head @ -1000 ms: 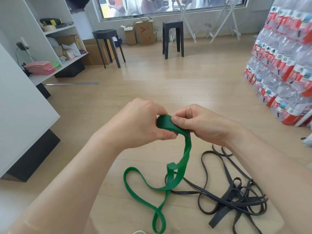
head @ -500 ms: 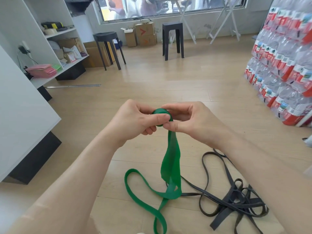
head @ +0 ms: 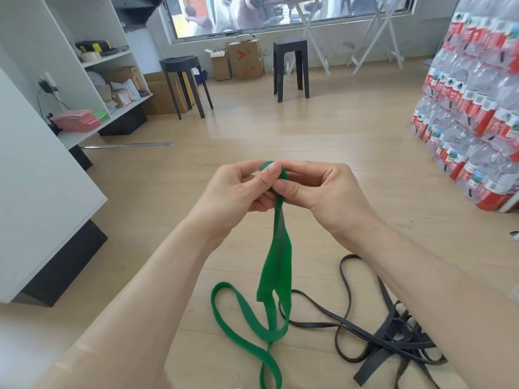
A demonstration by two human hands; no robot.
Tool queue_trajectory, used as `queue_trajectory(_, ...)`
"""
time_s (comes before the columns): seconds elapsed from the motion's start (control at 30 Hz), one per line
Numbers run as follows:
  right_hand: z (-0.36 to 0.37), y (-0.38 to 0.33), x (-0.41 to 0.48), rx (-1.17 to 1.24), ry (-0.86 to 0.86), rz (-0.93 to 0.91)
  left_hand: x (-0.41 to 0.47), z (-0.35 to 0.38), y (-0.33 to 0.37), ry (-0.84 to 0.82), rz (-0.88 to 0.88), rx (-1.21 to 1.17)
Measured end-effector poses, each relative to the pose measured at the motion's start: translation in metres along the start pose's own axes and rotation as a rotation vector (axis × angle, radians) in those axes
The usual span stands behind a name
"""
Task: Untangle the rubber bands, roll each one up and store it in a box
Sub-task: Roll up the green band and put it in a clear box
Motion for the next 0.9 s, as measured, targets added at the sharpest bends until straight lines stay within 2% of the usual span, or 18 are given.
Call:
queue_trajectory(0.07,-0.005,0.001,0.001,0.076,-0.012,0.049,-0.001,-0.001,-0.003,-0.068,-0.048,-0.092)
queue_trajectory(0.13,-0.012,-0.001,0.003,0.156,-0.053,0.106,-0.004,0.000,0.000,-0.162,-0.024,-0.089)
queue_trajectory(0.2,-0.018,-0.003,0.003,0.203,-0.133,0.173,-0.006,0.002,0.006,-0.236,0.049,0.114)
queue_trajectory(0.27,-0.018,-0.003,0.000,0.223,-0.218,0.245,-0.003,-0.002,0.011,-0.182,0.153,0.417)
queue_trajectory(0.33,-0.015,-0.001,-0.001,0.253,-0.265,0.296,-0.002,-0.006,0.017,-0.100,0.254,0.597)
queue_trajectory(0.4,-0.014,0.000,-0.002,0.316,-0.279,0.322,-0.005,-0.002,0.019,-0.089,0.335,0.564)
queue_trajectory(0.47,-0.013,0.000,-0.002,0.367,-0.298,0.336,-0.008,0.003,0.019,-0.122,0.326,0.429)
queue_trajectory(0.53,-0.009,0.003,-0.004,0.378,-0.324,0.367,-0.012,0.005,0.018,-0.111,0.340,0.394)
queue_trajectory(0.7,0.002,0.005,-0.009,0.242,-0.377,0.447,-0.013,0.000,0.018,0.087,0.384,0.623)
queue_trajectory(0.83,0.000,-0.002,-0.004,-0.043,-0.363,0.315,-0.015,0.001,0.024,0.159,0.454,0.827)
queue_trajectory(0.9,-0.003,-0.004,-0.003,-0.082,-0.312,0.255,-0.015,0.005,0.024,0.159,0.485,0.925)
Point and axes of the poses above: each hand's wrist, its own x-axis towards the middle knuckle, its own z-axis out of the palm, y = z × x, the point moved 3 cm from there along x, towards the middle knuckle, and after that the axes turned 2 degrees about -y, right-handed, at the moved point
